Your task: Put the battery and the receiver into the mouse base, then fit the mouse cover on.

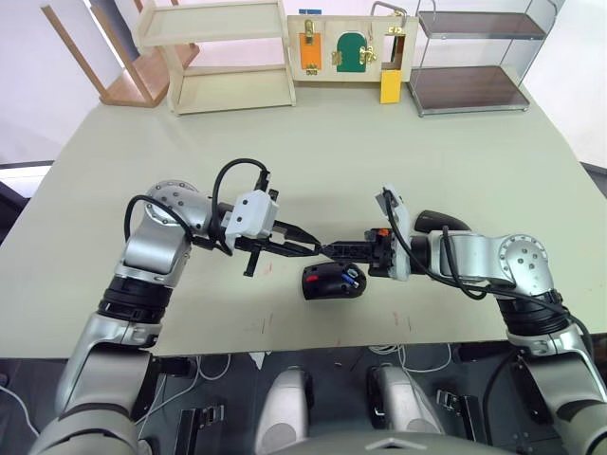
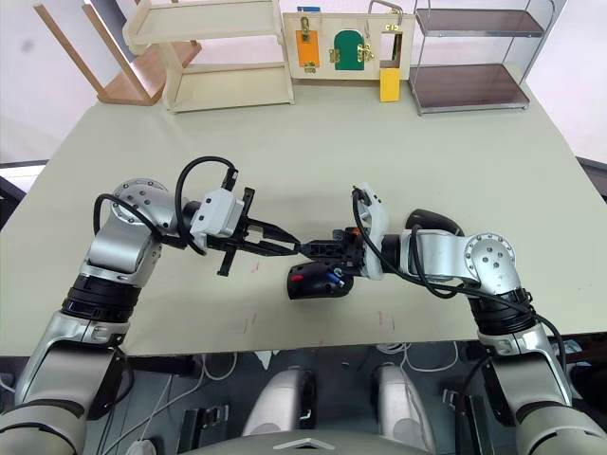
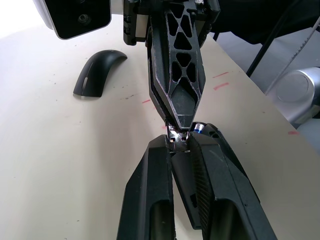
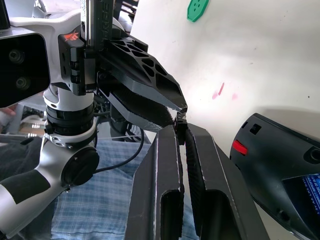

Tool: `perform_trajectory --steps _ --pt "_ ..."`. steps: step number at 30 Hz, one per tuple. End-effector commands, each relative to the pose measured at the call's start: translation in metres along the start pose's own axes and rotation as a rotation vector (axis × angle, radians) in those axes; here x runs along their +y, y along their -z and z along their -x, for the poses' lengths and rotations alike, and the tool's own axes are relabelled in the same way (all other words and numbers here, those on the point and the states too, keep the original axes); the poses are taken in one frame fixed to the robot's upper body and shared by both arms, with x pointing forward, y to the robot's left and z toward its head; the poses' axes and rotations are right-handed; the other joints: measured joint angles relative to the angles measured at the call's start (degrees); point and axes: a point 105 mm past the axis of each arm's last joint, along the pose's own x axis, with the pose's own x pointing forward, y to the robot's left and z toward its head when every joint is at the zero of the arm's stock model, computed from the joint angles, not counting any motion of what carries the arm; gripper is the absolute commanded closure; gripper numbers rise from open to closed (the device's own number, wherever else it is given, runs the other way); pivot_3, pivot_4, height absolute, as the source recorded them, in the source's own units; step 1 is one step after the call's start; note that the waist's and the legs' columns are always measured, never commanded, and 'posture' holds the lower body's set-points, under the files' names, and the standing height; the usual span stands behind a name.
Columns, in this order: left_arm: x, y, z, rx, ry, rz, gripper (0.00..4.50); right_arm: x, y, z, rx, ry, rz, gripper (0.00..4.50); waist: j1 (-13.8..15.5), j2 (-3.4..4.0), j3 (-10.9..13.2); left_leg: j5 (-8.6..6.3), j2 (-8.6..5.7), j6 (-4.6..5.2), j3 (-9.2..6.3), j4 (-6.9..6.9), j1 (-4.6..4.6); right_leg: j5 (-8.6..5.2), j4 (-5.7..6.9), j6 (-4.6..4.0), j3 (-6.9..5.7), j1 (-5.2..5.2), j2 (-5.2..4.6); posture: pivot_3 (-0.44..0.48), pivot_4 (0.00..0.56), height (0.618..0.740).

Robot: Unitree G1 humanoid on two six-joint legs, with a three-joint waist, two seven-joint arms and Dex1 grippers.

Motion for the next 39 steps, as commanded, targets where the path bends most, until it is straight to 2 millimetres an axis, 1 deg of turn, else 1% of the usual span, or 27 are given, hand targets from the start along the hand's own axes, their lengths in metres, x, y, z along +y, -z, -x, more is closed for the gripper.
perform_trajectory --steps 1,2,4,5,6,8,9,10,14,19,23,27,30,32,36,37,39 --pt "0.002 -0.004 0.002 0.002 0.019 -0.006 3.68 0.012 -0.004 0.004 -0.027 -0.057 0.014 4.5 0.0 0.0 0.0 0.0 0.0 0.0 0.0 0.0 0.0 0.0 0.0 0.0 0.0 0.0 0.0 0.0 0.15 0.74" --pt "0.003 -0.005 0.002 -0.005 0.014 0.002 3.31 0.012 -0.004 0.004 -0.028 -0.058 0.014 4.5 0.0 0.0 0.0 0.0 0.0 0.0 0.0 0.0 0.0 0.0 0.0 0.0 0.0 0.0 0.0 0.0 0.15 0.74" --pt "0.008 -0.007 0.002 -0.021 -0.013 -0.012 2.4 0.012 -0.004 0.005 -0.032 -0.057 0.013 4.5 0.0 0.0 0.0 0.0 0.0 0.0 0.0 0.0 0.0 0.0 0.0 0.0 0.0 0.0 0.0 0.0 0.15 0.74" --pt "0.008 -0.007 0.002 -0.022 -0.016 -0.01 2.07 0.011 -0.004 0.006 -0.036 -0.054 0.011 4.5 0.02 0.0 0.0 0.0 0.0 0.0 -0.01 0.0 0.0 0.0 0.0 0.0 0.0 0.0 0.0 0.0 0.15 0.74" --pt "0.008 -0.005 0.003 -0.017 -0.016 -0.009 1.47 0.01 -0.004 0.008 -0.041 -0.05 0.008 4.5 0.06 0.0 0.0 0.0 0.0 0.0 -0.01 0.0 0.0 0.0 0.0 0.0 0.0 0.0 0.0 0.0 0.15 0.74" --pt "0.007 -0.004 0.005 -0.014 -0.017 -0.002 0.77 0.008 -0.003 0.01 -0.048 -0.047 0.006 4.5 0.06 0.0 0.0 0.0 0.0 0.0 0.0 0.0 -0.01 0.0 -0.01 0.0 0.0 0.0 0.0 0.0 0.15 0.74" --pt "0.007 -0.003 0.006 -0.014 -0.021 0.0 0.26 0.007 -0.002 0.012 -0.052 -0.042 0.006 4.5 0.05 0.0 0.0 0.0 0.0 0.0 0.01 0.0 -0.02 0.0 -0.02 0.0 0.0 0.0 0.0 0.0 0.15 0.74" --pt "0.008 -0.003 0.006 -0.014 -0.027 -0.001 0.04 0.006 -0.002 0.014 -0.055 -0.036 0.004 4.5 0.05 0.0 0.0 0.0 0.0 0.0 0.0 0.0 -0.04 0.0 -0.03 0.0 0.0 -0.01 0.0 0.0 0.15 0.74" --pt "0.007 -0.002 0.006 -0.021 -0.031 0.006 0.04 0.003 0.001 0.019 -0.068 -0.023 0.003 4.5 0.05 0.0 0.0 0.0 0.0 0.0 -0.01 0.0 -0.04 0.0 -0.02 0.0 0.0 -0.01 0.0 0.0 0.15 0.74" --pt "-0.002 0.001 0.002 -0.033 -0.009 0.039 0.04 0.005 0.003 0.03 -0.083 -0.013 0.042 4.5 0.01 0.0 0.0 0.0 0.0 0.0 0.01 0.0 -0.04 0.0 -0.03 0.0 0.01 -0.01 0.0 0.0 0.15 0.74" --pt "-0.012 0.005 -0.003 -0.041 -0.007 0.092 0.04 0.002 0.007 0.045 -0.075 0.047 0.175 4.5 0.14 0.0 0.0 0.0 0.0 0.0 0.0 0.0 -0.04 0.0 -0.04 0.0 0.01 -0.01 -0.01 0.0 0.15 0.74" --pt "-0.021 0.009 -0.008 -0.033 -0.003 0.14 0.04 0.001 0.013 0.056 -0.075 0.057 0.242 4.5 0.21 0.0 0.0 -0.01 0.01 0.01 0.0 -0.02 -0.05 -0.01 -0.08 0.0 -0.01 -0.01 -0.01 0.0 0.15 0.74" --pt "-0.032 0.016 -0.012 -0.018 0.017 0.22 0.04 -0.013 0.024 0.072 -0.06 0.151 0.366 4.5 0.26 0.0 0.0 -0.01 0.01 0.02 0.0 0.0 -0.04 -0.01 -0.07 0.01 0.0 -0.02 0.0 0.0 0.15 0.74" --pt "-0.034 0.019 -0.015 -0.015 0.008 0.234 0.04 -0.02 0.028 0.08 -0.06 0.191 0.443 4.5 0.52 0.01 0.0 -0.01 0.0 0.02 -0.01 -0.01 -0.04 -0.03 -0.09 0.0 -0.02 -0.01 -0.03 0.0 0.15 0.74" --pt "-0.036 0.023 -0.022 -0.011 -0.013 0.255 0.04 -0.027 0.033 0.093 -0.119 0.197 0.61 4.5 0.54 0.0 0.0 -0.01 -0.02 0.02 0.02 0.01 -0.06 -0.14 -0.15 0.11 -0.01 -0.01 -0.04 0.0 0.15 0.74" --pt "-0.036 0.025 -0.024 -0.01 -0.015 0.258 0.04 -0.028 0.036 0.096 -0.121 0.192 0.667 4.5 0.52 0.0 0.0 -0.01 -0.02 0.02 0.02 0.02 -0.06 -0.17 -0.15 0.16 0.0 -0.01 -0.03 0.0 0.15 0.74" --pt "-0.037 0.029 -0.027 -0.004 -0.017 0.264 0.04 -0.033 0.044 0.101 -0.096 0.192 0.711 4.5 0.39 0.0 0.0 -0.01 -0.02 0.02 0.04 0.04 -0.01 -0.19 -0.09 0.17 0.01 -0.01 -0.01 0.0 0.15 0.74"
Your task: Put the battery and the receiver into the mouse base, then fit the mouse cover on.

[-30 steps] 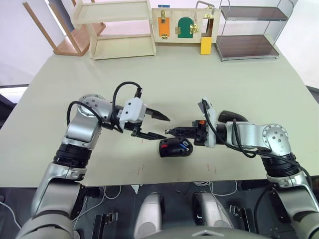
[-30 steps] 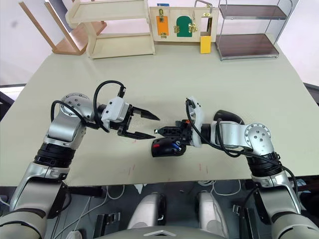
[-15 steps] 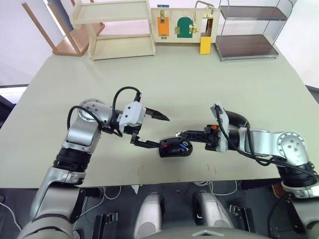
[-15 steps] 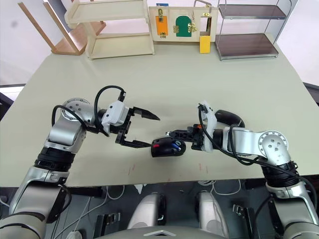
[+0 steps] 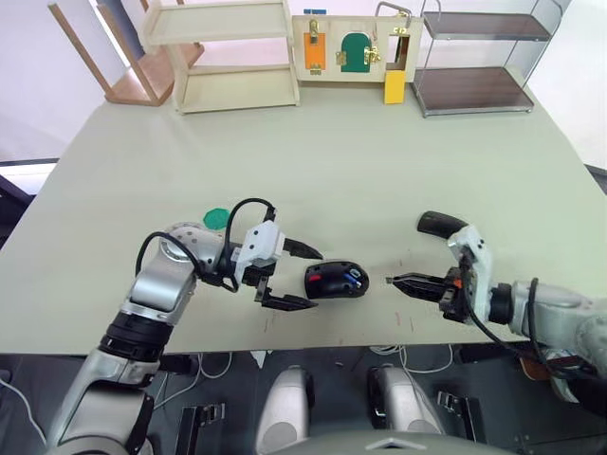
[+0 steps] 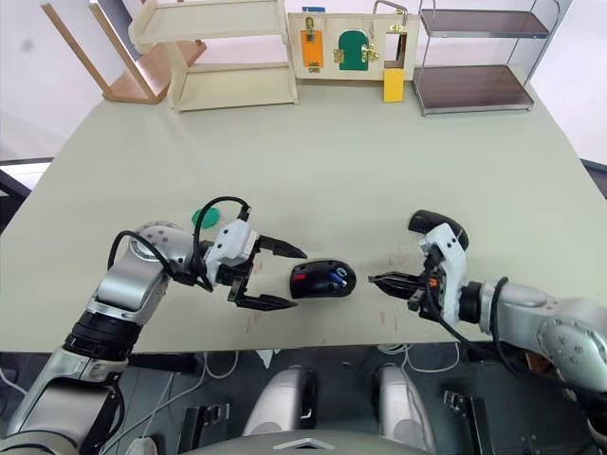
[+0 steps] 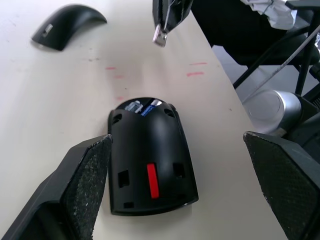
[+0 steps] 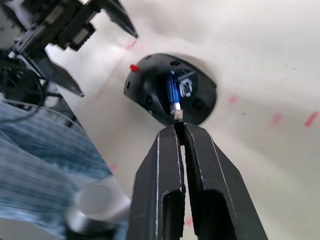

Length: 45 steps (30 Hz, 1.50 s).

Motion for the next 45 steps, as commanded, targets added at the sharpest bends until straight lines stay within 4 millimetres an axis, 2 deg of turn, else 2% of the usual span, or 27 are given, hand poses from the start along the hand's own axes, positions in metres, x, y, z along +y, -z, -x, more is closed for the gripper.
perform_trajectory --steps 1,17,21,29,45 --pt "0.0 0.0 -0.005 0.005 -0.005 -0.024 0.04 0.004 -0.005 0.009 -0.029 -0.033 0.146 4.5 -0.05 0.0 0.0 0.0 0.0 0.0 0.03 0.0 0.04 -0.02 0.0 -0.02 0.02 0.01 0.0 0.0 0.15 0.74" --pt "0.01 0.021 -0.024 0.054 -0.036 0.008 0.04 -0.011 0.012 0.022 -0.007 0.052 0.46 4.5 0.24 -0.01 0.0 0.0 -0.02 -0.01 0.07 0.03 0.1 -0.04 0.08 -0.06 0.1 0.03 0.04 0.0 0.15 0.74" --pt "0.013 0.024 -0.031 0.068 -0.033 0.018 0.04 -0.007 0.006 0.021 -0.065 0.047 0.49 4.5 0.23 -0.01 -0.01 0.01 -0.03 -0.01 0.07 0.07 0.13 -0.04 0.1 -0.06 0.11 0.06 0.05 0.0 0.15 0.74" --pt "0.019 0.026 -0.041 0.043 -0.045 0.053 0.04 -0.003 0.006 0.023 -0.097 0.028 0.535 4.5 0.28 -0.01 -0.01 0.01 -0.04 -0.01 0.08 0.08 0.12 0.07 0.1 0.1 0.13 0.07 0.05 0.0 0.15 0.74" --pt "0.016 0.023 -0.056 -0.001 -0.041 0.104 0.04 0.0 0.012 0.033 -0.125 -0.013 0.579 4.5 0.37 -0.01 -0.02 0.01 -0.05 -0.01 0.07 0.11 0.16 0.1 0.12 0.07 0.13 0.11 0.04 0.0 0.15 0.74"
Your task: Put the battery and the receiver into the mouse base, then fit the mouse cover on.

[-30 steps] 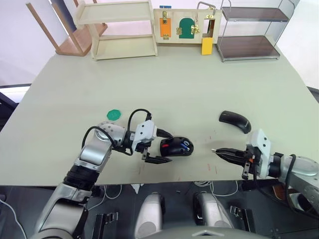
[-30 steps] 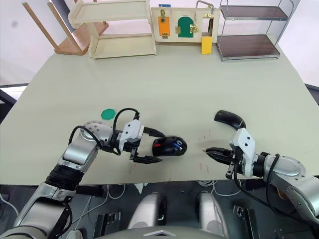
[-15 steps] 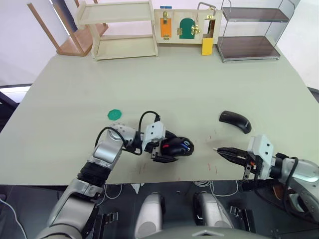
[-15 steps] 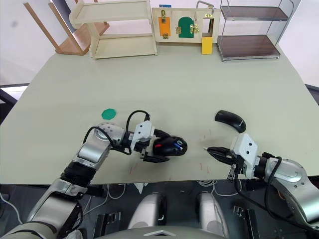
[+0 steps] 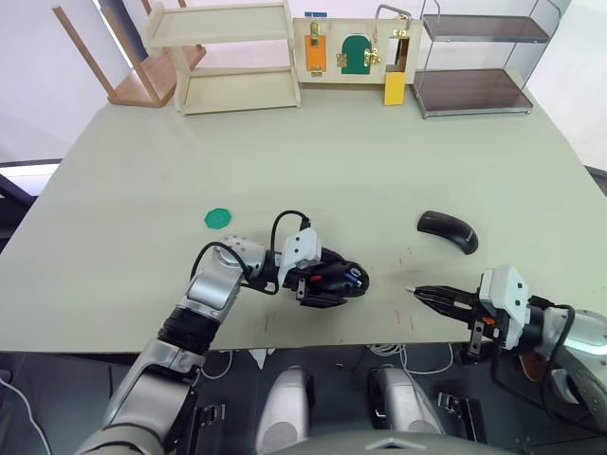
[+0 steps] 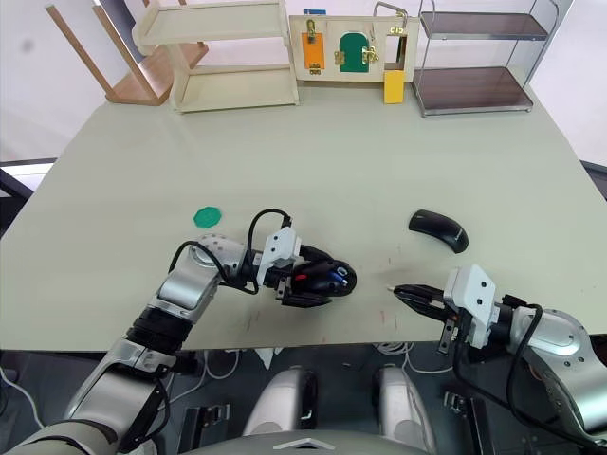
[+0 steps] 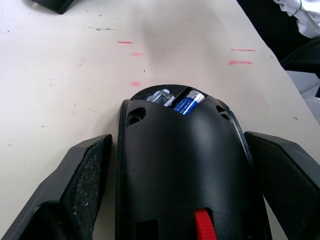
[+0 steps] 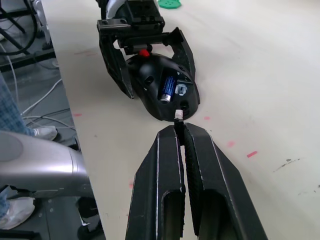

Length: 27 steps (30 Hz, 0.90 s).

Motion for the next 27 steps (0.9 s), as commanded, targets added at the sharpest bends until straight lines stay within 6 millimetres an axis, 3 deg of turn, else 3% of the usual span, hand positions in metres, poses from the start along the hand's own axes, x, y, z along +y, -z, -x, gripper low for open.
perform_trajectory --steps 1,12,14,17,27 --pt "-0.004 -0.003 -0.005 -0.013 0.01 0.001 0.04 -0.003 -0.005 0.008 -0.026 0.009 0.053 4.5 0.11 0.01 0.0 0.0 0.0 0.0 0.0 0.0 0.0 0.01 0.0 -0.01 0.0 0.0 0.0 0.0 0.15 0.74" --pt "-0.002 -0.002 -0.005 -0.009 0.01 0.014 0.04 -0.001 -0.012 0.014 -0.098 -0.022 0.088 4.5 0.34 0.01 -0.01 0.0 -0.01 0.0 -0.01 0.03 0.03 0.09 0.0 -0.12 0.0 0.06 0.0 0.0 0.15 0.74" --pt "0.0 -0.001 -0.003 -0.012 0.002 0.028 0.42 -0.001 -0.012 0.014 -0.1 -0.026 0.092 4.5 0.36 0.01 -0.01 0.0 -0.01 0.0 -0.01 0.03 0.03 0.09 0.0 -0.12 0.0 0.06 0.0 0.0 0.15 0.74" --pt "0.001 0.002 0.001 0.008 -0.009 0.025 1.47 -0.001 -0.013 0.015 -0.103 -0.028 0.095 4.5 0.35 0.03 -0.02 0.0 -0.01 0.0 -0.01 0.03 0.04 0.09 0.01 -0.12 0.0 0.06 0.0 0.0 0.15 0.74" --pt "0.0 0.005 0.005 0.027 -0.008 0.03 1.46 -0.001 -0.016 0.012 -0.105 -0.029 0.099 4.5 0.07 0.04 -0.03 0.0 0.0 0.0 -0.02 0.03 0.06 0.1 0.04 -0.14 0.0 0.07 0.02 0.0 0.15 0.74"
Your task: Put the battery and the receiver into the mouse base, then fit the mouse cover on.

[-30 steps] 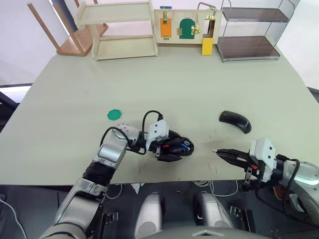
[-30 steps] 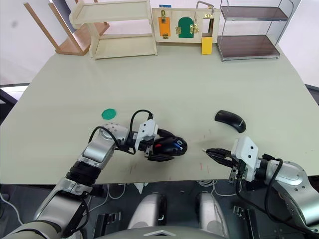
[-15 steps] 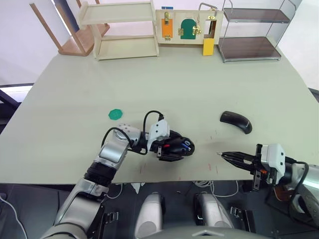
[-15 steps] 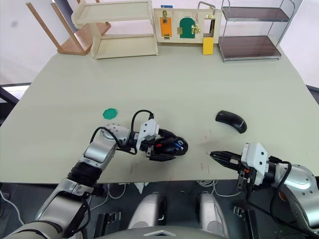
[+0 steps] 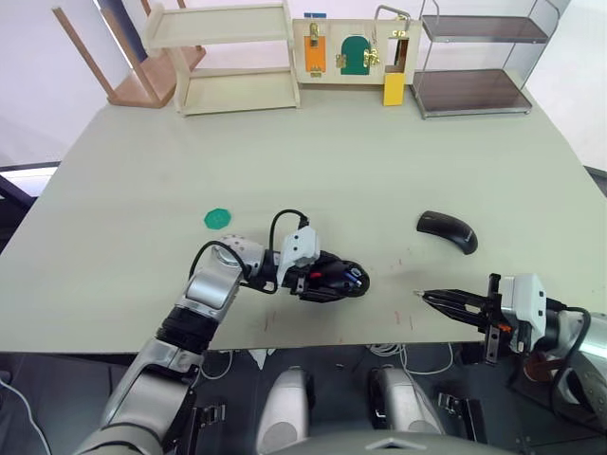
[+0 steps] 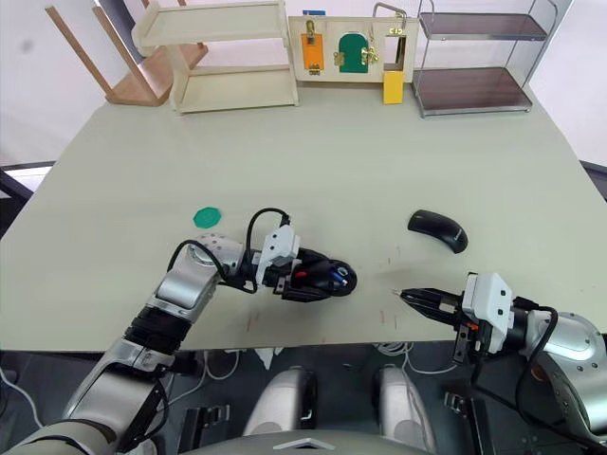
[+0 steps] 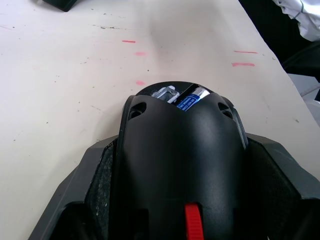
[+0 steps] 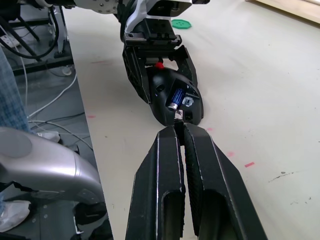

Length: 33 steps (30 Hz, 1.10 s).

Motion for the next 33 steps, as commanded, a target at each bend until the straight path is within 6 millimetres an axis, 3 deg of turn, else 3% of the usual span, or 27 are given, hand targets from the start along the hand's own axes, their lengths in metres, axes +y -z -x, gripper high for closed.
perform_trajectory --steps 1,12,22,28,33 --pt "-0.002 0.003 0.002 0.019 0.005 0.008 1.46 -0.004 -0.015 -0.003 -0.034 0.02 0.023 4.5 -0.04 0.0 0.0 0.0 0.0 0.0 0.0 0.0 0.0 0.0 0.0 0.0 0.0 0.0 0.0 0.0 0.15 0.74" --pt "-0.007 0.005 -0.004 0.056 0.019 0.014 1.46 -0.017 -0.049 -0.031 0.008 0.072 -0.158 4.5 -0.17 0.0 -0.01 0.0 0.0 0.0 -0.02 0.0 -0.02 0.03 0.01 -0.04 0.0 0.0 -0.02 0.0 0.15 0.74" --pt "-0.007 0.004 -0.009 0.074 0.001 0.007 1.46 -0.026 -0.058 -0.052 0.235 0.008 -0.17 4.5 0.02 0.01 -0.04 0.0 -0.02 0.0 0.0 0.02 -0.03 0.03 0.0 -0.05 0.0 0.01 -0.07 0.0 0.15 0.74" --pt "-0.007 0.003 -0.012 0.076 -0.007 0.006 1.46 -0.027 -0.058 -0.063 0.447 -0.088 -0.273 4.5 0.04 0.01 -0.05 0.0 -0.03 0.0 0.0 0.04 -0.06 0.03 0.0 -0.06 -0.02 0.0 -0.12 0.0 0.15 0.74" --pt "-0.005 0.004 -0.013 0.084 -0.01 0.006 1.46 -0.042 -0.058 -0.069 0.565 -0.039 -0.347 4.5 0.41 0.0 -0.06 0.0 -0.07 0.0 -0.04 0.04 -0.1 0.04 -0.02 -0.07 -0.07 0.0 -0.17 0.0 0.15 0.74"
